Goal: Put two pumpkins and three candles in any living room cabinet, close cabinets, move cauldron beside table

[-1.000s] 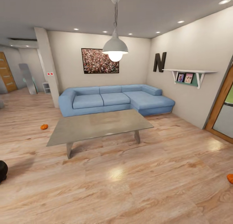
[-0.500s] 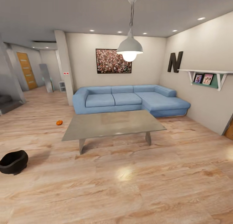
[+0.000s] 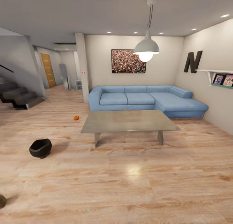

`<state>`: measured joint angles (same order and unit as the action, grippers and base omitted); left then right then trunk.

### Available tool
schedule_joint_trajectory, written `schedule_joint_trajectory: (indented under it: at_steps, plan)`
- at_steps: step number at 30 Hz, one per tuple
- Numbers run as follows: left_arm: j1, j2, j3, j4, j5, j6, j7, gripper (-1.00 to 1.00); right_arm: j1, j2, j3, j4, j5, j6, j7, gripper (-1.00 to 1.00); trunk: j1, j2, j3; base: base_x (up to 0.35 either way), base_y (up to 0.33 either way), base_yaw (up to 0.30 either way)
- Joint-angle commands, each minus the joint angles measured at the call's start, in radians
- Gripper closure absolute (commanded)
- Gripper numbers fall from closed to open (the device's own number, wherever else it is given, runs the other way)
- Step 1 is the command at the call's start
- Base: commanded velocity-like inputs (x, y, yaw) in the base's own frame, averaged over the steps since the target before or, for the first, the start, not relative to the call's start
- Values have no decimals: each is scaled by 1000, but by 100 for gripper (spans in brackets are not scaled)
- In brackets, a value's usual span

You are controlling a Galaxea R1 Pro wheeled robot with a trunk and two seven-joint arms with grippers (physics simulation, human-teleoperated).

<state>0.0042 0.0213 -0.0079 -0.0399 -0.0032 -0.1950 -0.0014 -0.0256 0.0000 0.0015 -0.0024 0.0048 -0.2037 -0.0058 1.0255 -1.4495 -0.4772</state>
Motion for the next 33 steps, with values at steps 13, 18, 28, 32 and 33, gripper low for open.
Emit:
schedule_joint_trajectory:
  at_steps: [13,18,28,32,33]
  plan:
    - [0,4,1,-1,-5,-1,0,-100,-1,0,0,1,1,-3,0,-100,-1,-1,-1,66,149,244]
    - [0,4,0,-1,-6,-1,0,-100,-1,0,0,1,0,-3,0,-100,-1,-1,-1,273,199,244]
    - [0,5,-1,-1,-7,-1,0,-100,-1,0,0,1,-3,-3,0,-100,-1,-1,-1,275,114,244]
    - [0,5,-1,-1,-7,-1,0,-100,-1,1,0,1,-3,-3,0,-100,-1,-1,-1,288,6,244]
    - [0,6,0,-1,-7,-1,0,-100,-1,1,0,1,-2,-3,0,-100,-1,-1,-1,299,1,244]
